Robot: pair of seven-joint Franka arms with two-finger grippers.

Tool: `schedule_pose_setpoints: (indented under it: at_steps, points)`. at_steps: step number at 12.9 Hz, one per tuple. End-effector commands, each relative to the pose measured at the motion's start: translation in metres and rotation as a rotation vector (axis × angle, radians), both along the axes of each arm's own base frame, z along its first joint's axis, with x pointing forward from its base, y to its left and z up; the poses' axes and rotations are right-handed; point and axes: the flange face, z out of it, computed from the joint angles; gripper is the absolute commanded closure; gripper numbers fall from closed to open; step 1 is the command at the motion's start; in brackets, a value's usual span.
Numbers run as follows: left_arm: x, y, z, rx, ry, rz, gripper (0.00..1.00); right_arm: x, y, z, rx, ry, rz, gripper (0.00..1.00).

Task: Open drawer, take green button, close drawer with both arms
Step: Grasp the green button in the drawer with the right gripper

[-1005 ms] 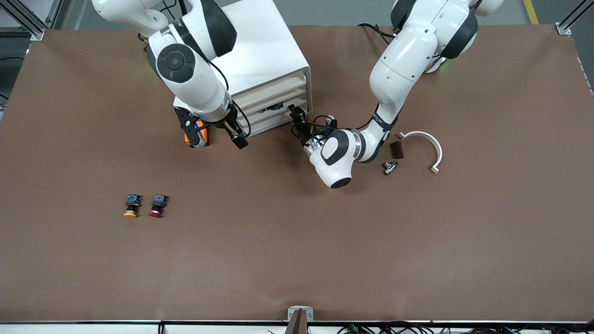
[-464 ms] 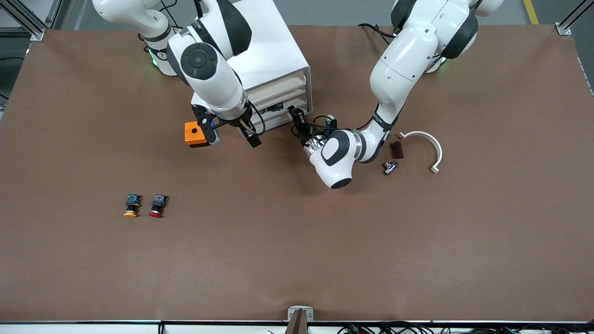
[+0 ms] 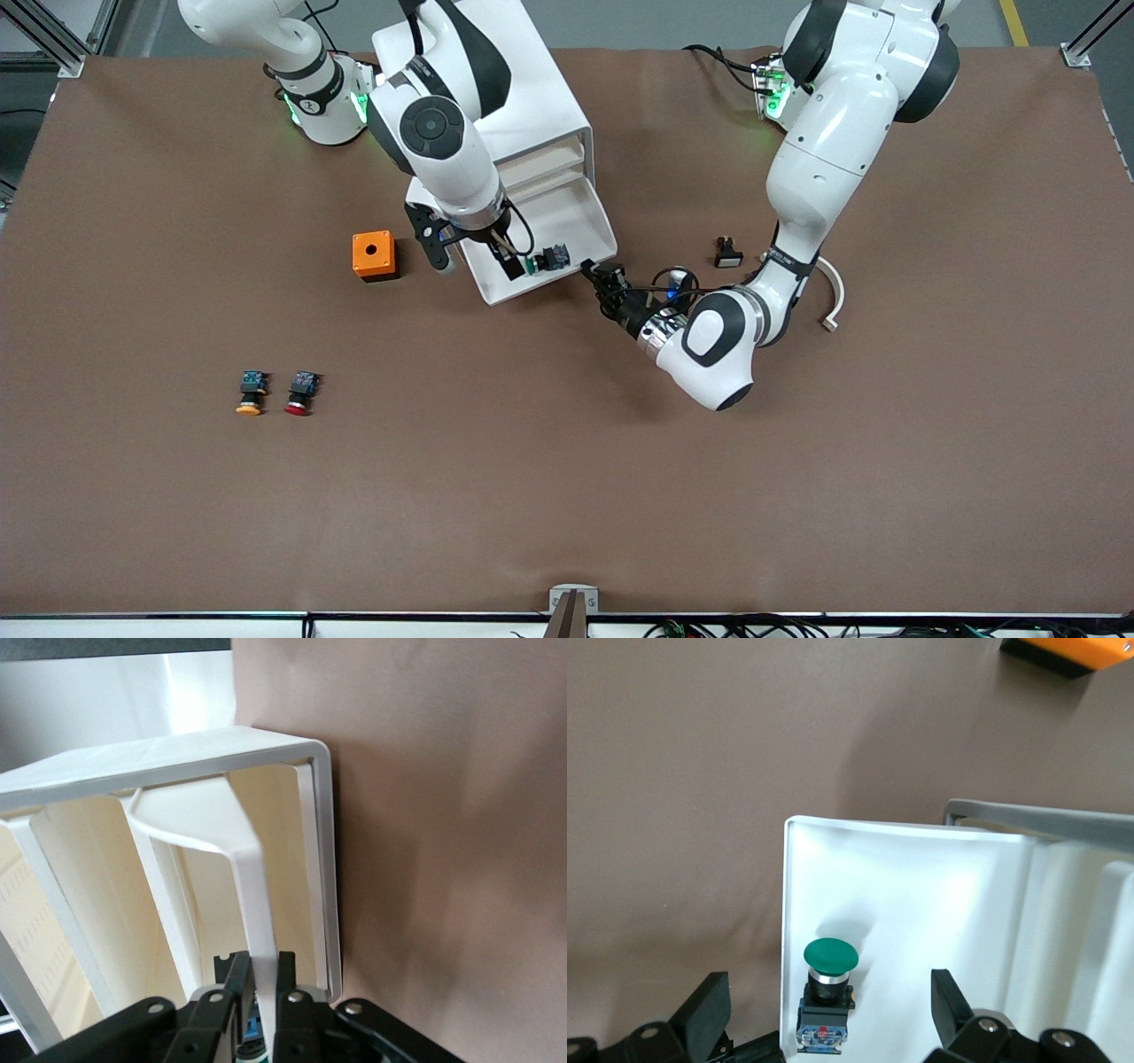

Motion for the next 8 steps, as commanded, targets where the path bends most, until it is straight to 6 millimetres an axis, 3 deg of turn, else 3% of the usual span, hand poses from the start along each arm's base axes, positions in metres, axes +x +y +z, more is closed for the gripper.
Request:
schedule_pose_setpoints:
  at_steps: [1,3,6,8]
  points:
    - [0.0,-0.014,0.005,-0.059,-0.031,-0.014,0.09,-0.01,0.024,-0.034,-0.017,-0.03,-0.049,0.0]
    - [0.012,-0.005,0.019,-0.061,-0.053,0.002,0.01,-0.009,0.029,-0.047,-0.02,-0.046,-0.068,0.0]
    - [0.038,0.017,0.054,-0.066,-0.119,0.02,0.01,-0.018,0.043,-0.068,-0.025,-0.05,-0.064,0.0]
    - [0.042,0.023,0.066,-0.026,-0.178,-0.032,0.01,-0.022,0.05,-0.075,-0.025,-0.053,-0.067,0.0]
